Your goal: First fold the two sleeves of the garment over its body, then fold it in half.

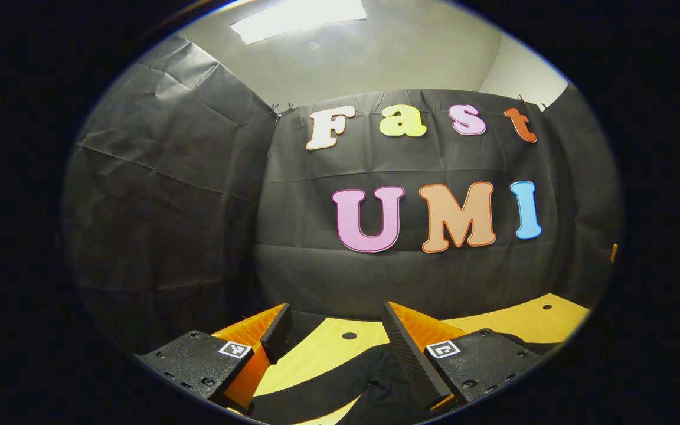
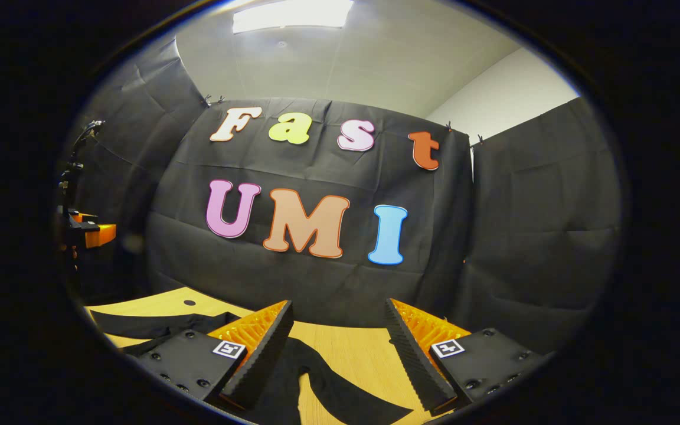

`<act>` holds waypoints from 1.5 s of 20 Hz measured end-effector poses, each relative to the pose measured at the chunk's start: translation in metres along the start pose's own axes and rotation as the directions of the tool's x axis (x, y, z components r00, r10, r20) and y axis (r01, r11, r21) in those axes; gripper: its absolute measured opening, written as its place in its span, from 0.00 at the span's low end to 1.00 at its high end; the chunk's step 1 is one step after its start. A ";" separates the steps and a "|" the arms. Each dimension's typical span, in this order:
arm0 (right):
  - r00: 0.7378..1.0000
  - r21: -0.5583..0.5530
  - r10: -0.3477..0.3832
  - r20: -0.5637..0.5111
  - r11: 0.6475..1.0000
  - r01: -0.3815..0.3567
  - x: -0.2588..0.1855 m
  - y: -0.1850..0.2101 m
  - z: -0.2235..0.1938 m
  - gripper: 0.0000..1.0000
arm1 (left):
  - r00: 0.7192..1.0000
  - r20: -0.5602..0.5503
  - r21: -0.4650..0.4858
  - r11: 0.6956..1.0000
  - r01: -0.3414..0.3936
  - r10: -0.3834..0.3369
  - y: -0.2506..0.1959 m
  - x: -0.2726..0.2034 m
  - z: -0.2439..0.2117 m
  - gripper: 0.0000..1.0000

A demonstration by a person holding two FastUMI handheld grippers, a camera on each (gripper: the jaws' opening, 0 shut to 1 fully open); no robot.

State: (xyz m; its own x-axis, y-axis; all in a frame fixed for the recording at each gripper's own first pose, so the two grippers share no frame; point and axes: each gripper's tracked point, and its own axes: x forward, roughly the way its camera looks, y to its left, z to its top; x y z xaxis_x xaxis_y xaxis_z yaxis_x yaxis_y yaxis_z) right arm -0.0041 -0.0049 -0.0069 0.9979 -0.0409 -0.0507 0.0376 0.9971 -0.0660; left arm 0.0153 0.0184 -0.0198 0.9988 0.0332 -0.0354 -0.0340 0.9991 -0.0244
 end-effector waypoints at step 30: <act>0.966 0.055 0.250 -0.060 0.967 -0.247 0.071 0.077 -0.021 0.98 | 0.991 -0.076 0.139 0.985 -0.097 0.108 0.016 -0.016 -0.017 0.93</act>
State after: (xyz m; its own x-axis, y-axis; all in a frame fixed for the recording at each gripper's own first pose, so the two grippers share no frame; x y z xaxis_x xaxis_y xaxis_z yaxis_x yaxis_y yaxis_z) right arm 0.0686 0.0672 -0.0370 0.9704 0.2063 -0.1257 -0.2075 0.9782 0.0031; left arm -0.0017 0.0339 -0.0369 0.9838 0.1391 -0.1134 -0.1257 0.9850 0.1185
